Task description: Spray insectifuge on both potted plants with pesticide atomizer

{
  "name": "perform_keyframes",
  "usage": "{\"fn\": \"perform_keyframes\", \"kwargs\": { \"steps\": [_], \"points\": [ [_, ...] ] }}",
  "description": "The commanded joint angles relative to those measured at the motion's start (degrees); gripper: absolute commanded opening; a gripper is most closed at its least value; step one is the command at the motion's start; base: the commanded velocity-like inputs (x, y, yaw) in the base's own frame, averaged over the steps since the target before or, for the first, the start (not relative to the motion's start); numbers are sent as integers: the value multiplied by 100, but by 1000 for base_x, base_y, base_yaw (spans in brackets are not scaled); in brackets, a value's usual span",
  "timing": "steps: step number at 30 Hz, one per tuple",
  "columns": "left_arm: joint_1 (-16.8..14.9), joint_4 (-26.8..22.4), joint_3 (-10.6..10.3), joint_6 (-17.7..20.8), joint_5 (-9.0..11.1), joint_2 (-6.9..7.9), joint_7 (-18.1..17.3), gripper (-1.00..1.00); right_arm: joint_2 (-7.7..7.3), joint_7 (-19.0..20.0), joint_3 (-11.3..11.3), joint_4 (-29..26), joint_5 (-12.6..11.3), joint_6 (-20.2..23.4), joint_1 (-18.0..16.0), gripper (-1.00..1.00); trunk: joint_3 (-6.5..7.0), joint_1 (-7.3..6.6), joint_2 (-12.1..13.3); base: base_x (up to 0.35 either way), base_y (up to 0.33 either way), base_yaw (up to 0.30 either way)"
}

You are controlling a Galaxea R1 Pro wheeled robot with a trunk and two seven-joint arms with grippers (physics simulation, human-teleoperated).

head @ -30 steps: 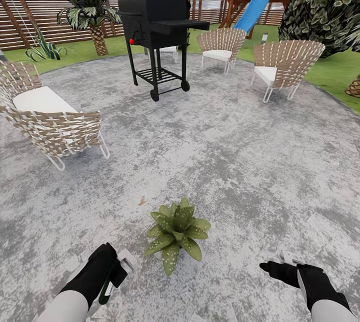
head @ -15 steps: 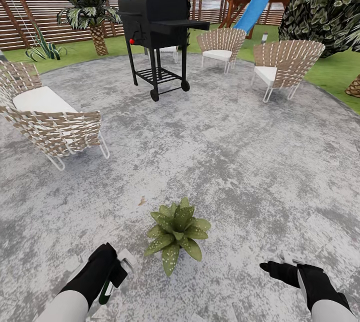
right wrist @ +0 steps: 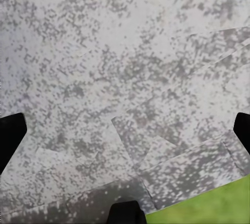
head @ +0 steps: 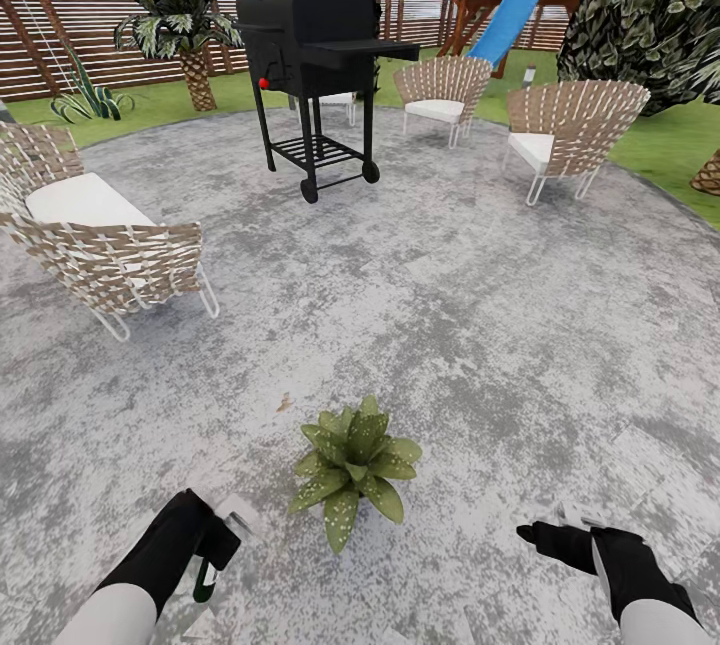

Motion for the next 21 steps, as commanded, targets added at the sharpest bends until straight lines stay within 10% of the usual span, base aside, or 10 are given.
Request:
{"fn": "perform_keyframes", "kwargs": {
  "steps": [1,8,21],
  "points": [
    [-2,0,98,5,-21,-4,-50,-100,10,56,-29,-12,63,14,-6,100,-4,-1,-2,0,0,0],
    [7,16,534,10,39,-4,-47,-100,15,57,638,-34,58,18,-6,100,-1,-1,-2,0,0,-7],
    [6,14,611,1,49,-16,-39,-100,14,57,712,-49,58,19,-6,100,72,-1,-2,0,0,-1]
  ]
}}
